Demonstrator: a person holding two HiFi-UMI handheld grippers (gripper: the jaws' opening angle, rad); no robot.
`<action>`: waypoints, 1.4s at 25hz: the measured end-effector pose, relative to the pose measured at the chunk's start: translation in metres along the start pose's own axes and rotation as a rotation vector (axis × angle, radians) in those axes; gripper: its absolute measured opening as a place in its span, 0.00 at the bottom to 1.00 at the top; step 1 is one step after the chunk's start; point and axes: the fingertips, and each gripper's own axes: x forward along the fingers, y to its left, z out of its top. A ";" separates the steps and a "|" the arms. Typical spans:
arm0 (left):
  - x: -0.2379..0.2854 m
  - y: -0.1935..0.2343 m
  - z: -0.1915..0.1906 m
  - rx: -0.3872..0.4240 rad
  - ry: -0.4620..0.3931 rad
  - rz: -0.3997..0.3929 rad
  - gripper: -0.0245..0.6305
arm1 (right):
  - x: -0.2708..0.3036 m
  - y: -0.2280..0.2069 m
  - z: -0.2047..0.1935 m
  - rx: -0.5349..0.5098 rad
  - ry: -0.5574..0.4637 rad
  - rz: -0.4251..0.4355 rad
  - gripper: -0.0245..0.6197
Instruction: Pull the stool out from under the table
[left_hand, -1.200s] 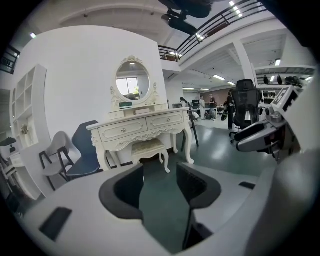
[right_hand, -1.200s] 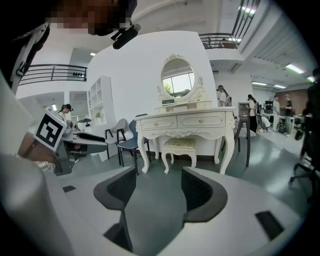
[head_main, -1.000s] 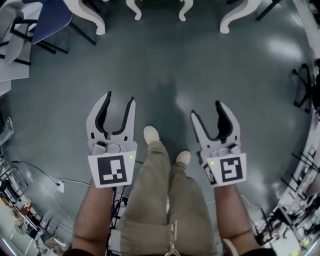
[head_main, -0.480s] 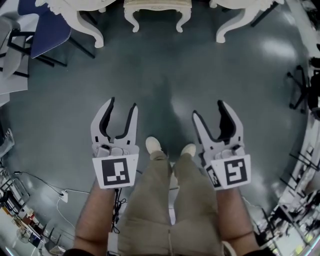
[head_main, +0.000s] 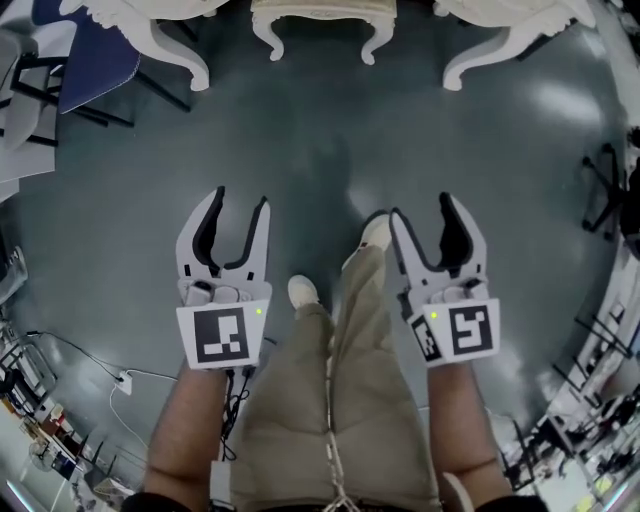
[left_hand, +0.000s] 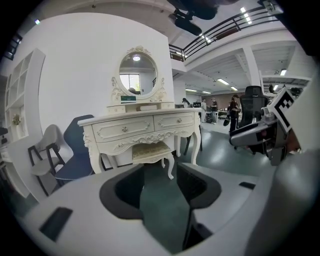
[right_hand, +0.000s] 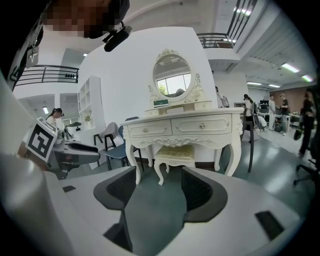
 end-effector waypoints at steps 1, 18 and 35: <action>0.005 0.000 0.004 -0.002 -0.002 0.007 0.33 | 0.004 -0.003 0.002 -0.004 0.004 0.008 0.44; 0.120 -0.022 0.080 -0.022 -0.008 0.052 0.33 | 0.080 -0.104 0.057 -0.069 0.044 0.093 0.44; 0.181 -0.007 0.092 0.015 0.063 0.126 0.33 | 0.139 -0.134 0.065 -0.091 0.095 0.215 0.44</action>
